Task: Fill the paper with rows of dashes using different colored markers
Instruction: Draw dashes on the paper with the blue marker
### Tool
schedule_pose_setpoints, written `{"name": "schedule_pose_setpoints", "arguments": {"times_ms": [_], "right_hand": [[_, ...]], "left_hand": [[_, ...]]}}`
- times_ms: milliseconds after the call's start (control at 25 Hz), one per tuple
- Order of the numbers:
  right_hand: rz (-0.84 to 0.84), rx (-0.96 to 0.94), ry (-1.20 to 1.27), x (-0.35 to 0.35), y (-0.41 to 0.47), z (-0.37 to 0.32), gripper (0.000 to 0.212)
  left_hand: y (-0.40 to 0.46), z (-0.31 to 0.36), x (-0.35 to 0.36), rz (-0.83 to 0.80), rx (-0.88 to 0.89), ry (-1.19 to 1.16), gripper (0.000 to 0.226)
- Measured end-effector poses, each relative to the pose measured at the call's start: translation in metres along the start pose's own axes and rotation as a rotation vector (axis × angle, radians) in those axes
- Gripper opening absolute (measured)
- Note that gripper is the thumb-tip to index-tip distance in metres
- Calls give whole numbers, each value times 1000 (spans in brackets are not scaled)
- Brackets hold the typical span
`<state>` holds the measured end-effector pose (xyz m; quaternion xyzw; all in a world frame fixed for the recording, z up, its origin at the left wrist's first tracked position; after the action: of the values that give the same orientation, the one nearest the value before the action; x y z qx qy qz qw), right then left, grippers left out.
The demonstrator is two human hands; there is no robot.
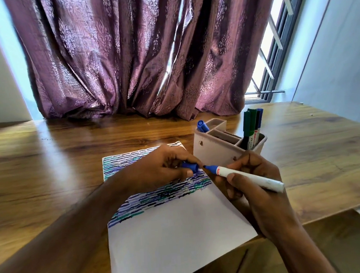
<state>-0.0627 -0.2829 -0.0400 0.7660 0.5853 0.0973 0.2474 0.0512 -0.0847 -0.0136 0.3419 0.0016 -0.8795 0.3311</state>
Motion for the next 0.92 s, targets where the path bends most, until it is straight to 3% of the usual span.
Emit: {"name": "schedule_pose_setpoints", "arguments": {"times_ms": [200, 360, 640, 920], "right_hand": [[-10, -31, -61, 1, 0, -1, 25], [-31, -31, -99, 1, 2, -2, 20], [-13, -3, 0, -1, 4, -3, 28], [-93, 16, 15, 3, 7, -5, 13]], "left_hand": [[1, -1, 2, 11, -22, -249, 27], [1, 1, 10, -51, -2, -268, 19], [3, 5, 12, 45, 49, -439, 16], [4, 2, 14, 122, 48, -460, 18]]}}
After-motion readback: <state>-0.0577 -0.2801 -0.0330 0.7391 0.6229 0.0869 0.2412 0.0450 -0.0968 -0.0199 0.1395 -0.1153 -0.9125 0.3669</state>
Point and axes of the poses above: each hand's wrist, its own y-axis towards the middle knuckle, its own x-axis out of the palm, z = x × y, the point moved 1 cm from there along y, towards the middle knuckle
